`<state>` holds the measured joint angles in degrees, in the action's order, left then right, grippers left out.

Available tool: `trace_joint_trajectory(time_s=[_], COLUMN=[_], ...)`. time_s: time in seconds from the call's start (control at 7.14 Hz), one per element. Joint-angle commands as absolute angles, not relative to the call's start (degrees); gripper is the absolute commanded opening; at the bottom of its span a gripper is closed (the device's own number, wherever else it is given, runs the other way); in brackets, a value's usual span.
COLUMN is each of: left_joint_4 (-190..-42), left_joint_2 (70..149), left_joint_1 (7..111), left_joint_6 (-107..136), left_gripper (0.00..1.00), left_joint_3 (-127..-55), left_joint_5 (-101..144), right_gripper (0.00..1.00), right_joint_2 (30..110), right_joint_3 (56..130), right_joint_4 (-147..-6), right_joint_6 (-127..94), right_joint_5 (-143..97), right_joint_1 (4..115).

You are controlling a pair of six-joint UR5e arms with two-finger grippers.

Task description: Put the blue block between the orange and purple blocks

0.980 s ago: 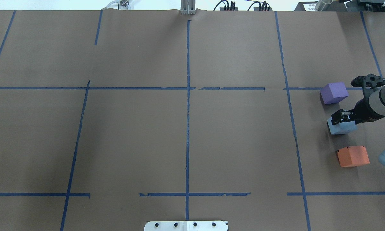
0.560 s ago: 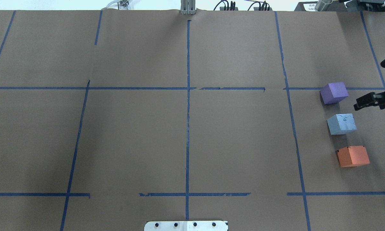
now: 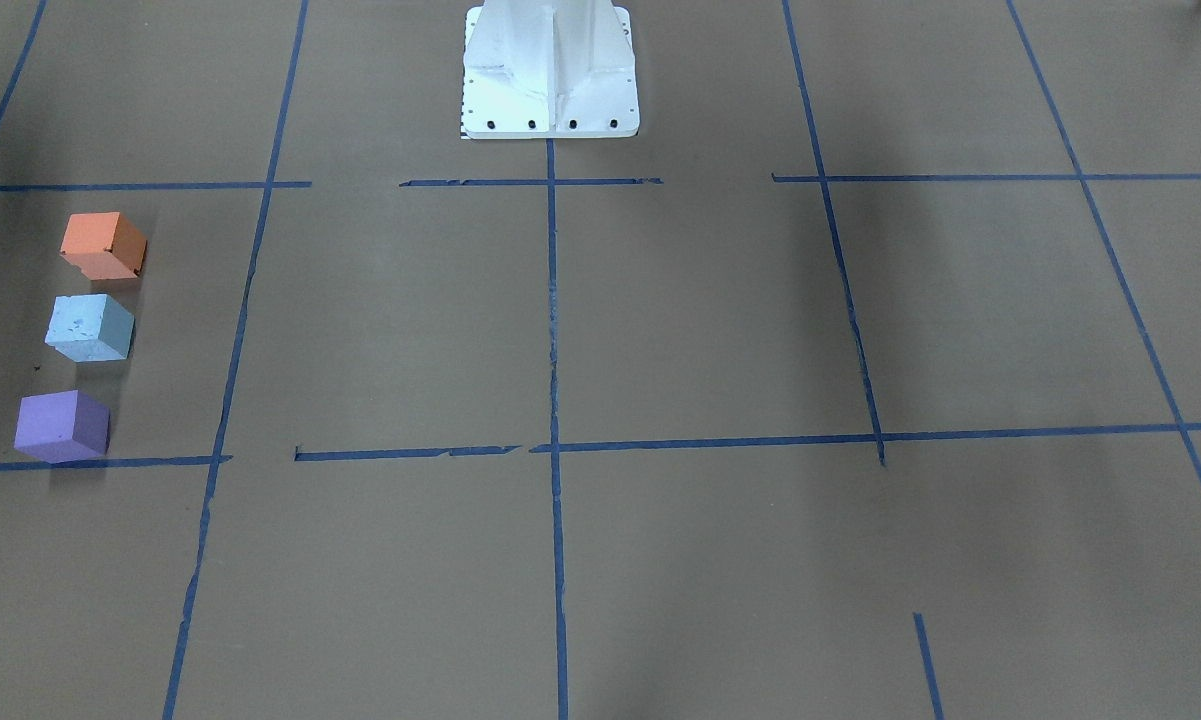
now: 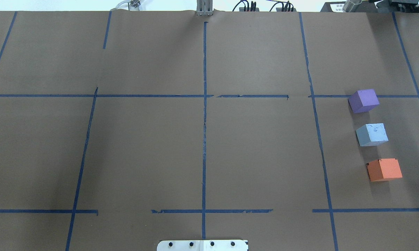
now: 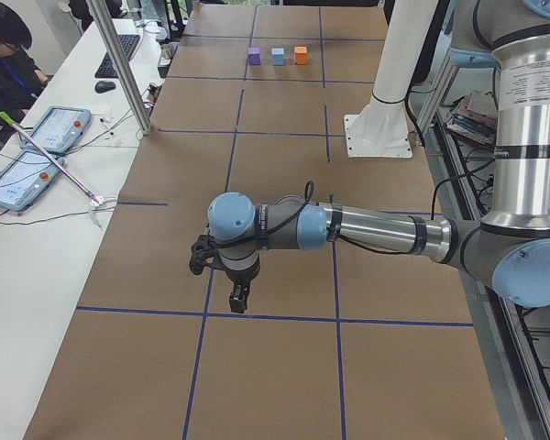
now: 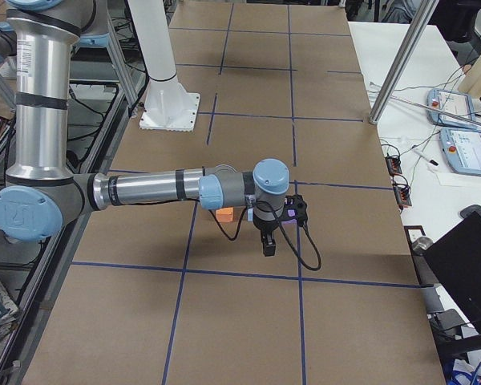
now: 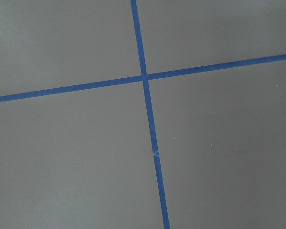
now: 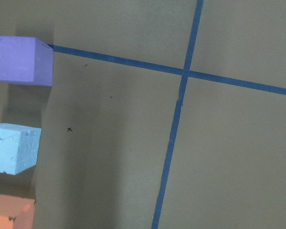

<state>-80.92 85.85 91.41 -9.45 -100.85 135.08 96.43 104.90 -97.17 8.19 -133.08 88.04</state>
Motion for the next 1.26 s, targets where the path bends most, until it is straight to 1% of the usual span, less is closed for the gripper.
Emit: trace_joint_trajectory(time_s=[0.0,0.14,0.28,1.12], left_joint_4=[-80.77,-80.95,-80.95,-80.95], left_joint_2=[83.94,81.67,81.3,81.12], left_joint_1=[91.41,91.41,91.32,91.32], left_joint_6=[-9.23,-9.4,-9.49,-9.32], left_gripper=[1.0,1.0,1.0,1.0], left_joint_3=[-100.2,-100.98,-100.9,-101.34], left_joint_5=[134.65,133.6,133.07,133.07], right_gripper=[1.0,1.0,1.0,1.0], right_joint_2=[97.29,97.38,97.47,97.82], right_joint_3=[106.7,106.61,106.52,106.52], right_joint_4=[-100.55,-100.55,-100.55,-100.46], right_joint_6=[9.16,8.88,8.88,8.96], right_joint_5=[-132.8,-132.8,-132.89,-132.98], right_joint_1=[89.56,89.56,89.56,89.47])
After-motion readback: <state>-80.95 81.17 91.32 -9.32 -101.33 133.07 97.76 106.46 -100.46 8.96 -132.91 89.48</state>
